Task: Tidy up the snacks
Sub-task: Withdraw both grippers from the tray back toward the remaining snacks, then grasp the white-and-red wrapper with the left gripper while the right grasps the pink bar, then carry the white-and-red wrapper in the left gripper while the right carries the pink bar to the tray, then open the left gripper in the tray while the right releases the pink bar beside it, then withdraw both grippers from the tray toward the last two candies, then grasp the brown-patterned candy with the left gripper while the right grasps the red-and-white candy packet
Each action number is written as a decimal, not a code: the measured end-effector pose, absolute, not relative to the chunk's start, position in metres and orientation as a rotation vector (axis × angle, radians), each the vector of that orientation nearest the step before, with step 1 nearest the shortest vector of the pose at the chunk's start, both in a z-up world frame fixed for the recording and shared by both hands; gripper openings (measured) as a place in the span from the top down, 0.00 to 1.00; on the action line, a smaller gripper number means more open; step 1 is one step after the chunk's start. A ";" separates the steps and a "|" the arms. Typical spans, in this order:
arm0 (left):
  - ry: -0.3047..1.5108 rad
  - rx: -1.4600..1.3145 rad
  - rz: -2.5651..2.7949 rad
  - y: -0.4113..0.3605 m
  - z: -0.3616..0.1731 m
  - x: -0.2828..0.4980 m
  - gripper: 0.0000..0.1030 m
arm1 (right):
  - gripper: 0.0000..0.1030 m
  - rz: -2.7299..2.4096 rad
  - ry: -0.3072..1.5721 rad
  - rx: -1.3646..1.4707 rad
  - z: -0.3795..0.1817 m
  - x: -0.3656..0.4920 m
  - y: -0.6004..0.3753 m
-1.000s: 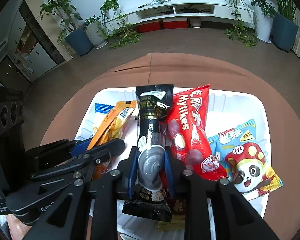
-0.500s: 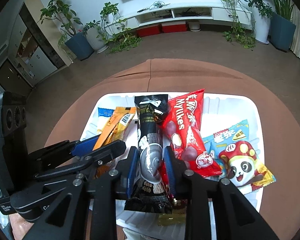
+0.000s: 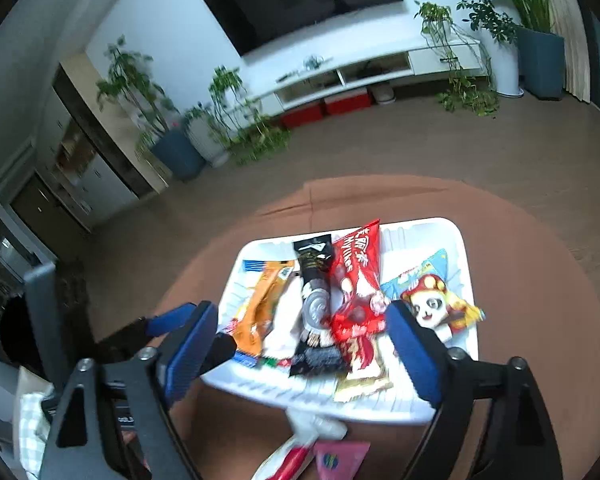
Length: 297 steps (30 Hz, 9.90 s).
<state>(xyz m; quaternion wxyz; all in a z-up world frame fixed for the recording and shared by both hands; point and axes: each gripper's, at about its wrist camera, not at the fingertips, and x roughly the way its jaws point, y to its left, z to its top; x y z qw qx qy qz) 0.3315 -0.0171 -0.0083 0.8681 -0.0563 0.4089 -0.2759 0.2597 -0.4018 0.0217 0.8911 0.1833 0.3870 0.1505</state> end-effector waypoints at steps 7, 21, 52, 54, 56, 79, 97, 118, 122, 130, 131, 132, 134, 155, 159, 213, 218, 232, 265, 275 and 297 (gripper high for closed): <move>0.853 -0.045 -0.608 -0.017 -0.010 0.264 0.00 | 0.10 0.318 0.794 0.407 0.014 0.184 -0.410; 1.016 0.069 -0.642 -0.039 -0.065 0.199 0.00 | 0.10 0.261 0.860 0.569 -0.048 0.067 -0.430; 1.111 0.280 -0.602 -0.080 -0.091 0.245 0.64 | 0.15 0.249 0.882 0.545 -0.065 0.053 -0.433; 1.108 0.284 -0.603 -0.081 -0.091 0.244 0.68 | 0.15 0.250 0.887 0.536 -0.064 0.054 -0.430; 1.104 0.283 -0.604 -0.081 -0.091 0.244 0.68 | 0.16 0.249 0.888 0.528 -0.063 0.054 -0.427; 1.084 0.094 -0.618 -0.018 -0.094 0.202 0.85 | 0.27 0.212 0.919 0.275 -0.052 0.105 -0.409; 1.067 -0.046 -0.610 0.018 -0.097 0.169 0.85 | 0.58 0.210 1.057 0.012 -0.086 0.164 -0.366; 1.056 -0.101 -0.628 0.020 -0.096 0.168 0.85 | 0.81 0.206 1.023 0.213 -0.080 0.133 -0.396; 1.049 -0.122 -0.628 0.023 -0.092 0.170 0.85 | 0.81 0.211 1.015 0.289 -0.076 0.126 -0.410; 1.012 -0.168 -0.610 0.041 -0.077 0.180 0.85 | 0.82 0.160 0.959 0.373 -0.056 0.124 -0.451; 1.005 -0.173 -0.607 0.044 -0.074 0.181 0.85 | 0.82 0.151 0.951 0.381 -0.053 0.124 -0.457; 0.997 -0.178 -0.604 0.046 -0.070 0.184 0.85 | 0.82 0.139 0.941 0.390 -0.049 0.126 -0.463; 0.982 -0.184 -0.597 0.052 -0.062 0.190 0.85 | 0.82 0.118 0.921 0.406 -0.041 0.129 -0.477; 0.890 -0.120 -0.595 0.003 0.017 0.327 0.85 | 0.82 0.233 0.809 0.345 0.039 0.263 -0.441; 0.919 -0.107 -0.582 -0.014 -0.001 0.352 0.85 | 0.82 0.227 0.879 0.335 0.013 0.295 -0.431; 0.927 -0.141 -0.552 -0.033 -0.052 0.380 0.26 | 0.47 0.215 0.966 0.286 -0.033 0.284 -0.410; 0.901 -0.135 -0.563 -0.024 -0.039 0.354 0.05 | 0.28 0.219 0.929 0.340 -0.023 0.267 -0.417; 0.883 0.186 -0.621 -0.040 -0.050 0.220 0.00 | 0.14 0.219 0.843 0.507 -0.026 0.141 -0.449; 1.060 0.317 -0.640 -0.087 -0.106 0.173 0.37 | 0.18 0.161 0.882 0.495 -0.065 0.017 -0.420; 1.047 0.338 -0.632 -0.085 -0.103 0.173 0.70 | 0.19 0.167 0.894 0.479 -0.065 0.014 -0.414; 0.996 0.129 -0.629 -0.022 -0.080 0.153 0.73 | 0.26 0.196 0.990 0.403 -0.079 0.015 -0.382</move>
